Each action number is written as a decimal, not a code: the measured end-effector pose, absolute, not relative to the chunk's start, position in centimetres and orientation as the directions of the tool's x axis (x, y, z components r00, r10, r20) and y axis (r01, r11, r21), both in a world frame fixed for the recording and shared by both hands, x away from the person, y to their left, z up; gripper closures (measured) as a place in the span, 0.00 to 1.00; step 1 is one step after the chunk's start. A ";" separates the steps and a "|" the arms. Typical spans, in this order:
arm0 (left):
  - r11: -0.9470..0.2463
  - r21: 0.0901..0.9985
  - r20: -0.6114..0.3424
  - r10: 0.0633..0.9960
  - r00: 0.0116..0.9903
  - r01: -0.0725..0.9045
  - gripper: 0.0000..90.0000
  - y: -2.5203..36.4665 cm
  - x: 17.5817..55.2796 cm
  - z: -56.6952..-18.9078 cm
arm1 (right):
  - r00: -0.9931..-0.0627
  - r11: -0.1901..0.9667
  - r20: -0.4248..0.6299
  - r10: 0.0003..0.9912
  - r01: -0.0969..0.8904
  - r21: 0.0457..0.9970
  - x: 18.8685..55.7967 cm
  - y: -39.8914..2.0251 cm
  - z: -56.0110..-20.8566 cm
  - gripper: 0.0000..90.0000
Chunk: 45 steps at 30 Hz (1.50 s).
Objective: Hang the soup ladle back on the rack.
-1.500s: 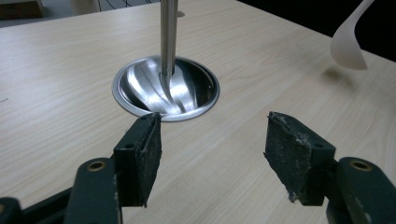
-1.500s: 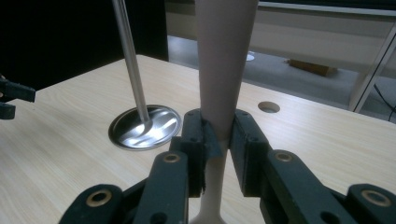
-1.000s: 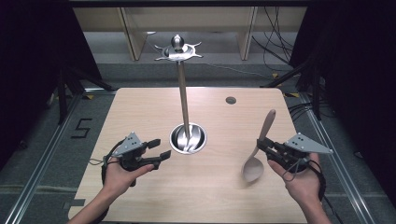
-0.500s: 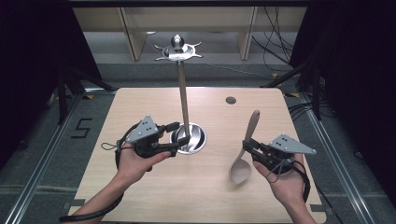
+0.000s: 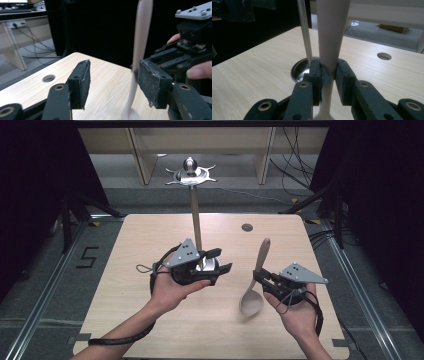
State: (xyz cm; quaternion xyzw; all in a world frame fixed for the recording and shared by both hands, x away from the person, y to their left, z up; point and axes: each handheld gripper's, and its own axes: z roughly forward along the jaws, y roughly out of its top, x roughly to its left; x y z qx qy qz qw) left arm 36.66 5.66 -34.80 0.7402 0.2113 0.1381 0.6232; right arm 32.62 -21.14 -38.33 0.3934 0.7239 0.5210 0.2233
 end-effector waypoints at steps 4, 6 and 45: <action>-0.139 0.979 -0.068 0.452 0.889 0.146 0.51 3.9 36.7 -34.6 | -0.577 0.134 0.110 0.809 0.364 0.922 32.5 -20.8 -38.5 0.85; -0.147 0.978 -0.072 0.444 0.893 0.151 0.52 3.2 36.7 -34.6 | -0.596 0.155 0.088 0.798 0.343 0.926 32.8 -20.8 -38.6 0.85; -0.190 0.972 -0.043 0.425 0.904 0.136 0.82 2.5 37.6 -33.7 | -0.647 0.277 -0.032 0.762 0.281 0.919 31.6 -19.5 -38.7 0.56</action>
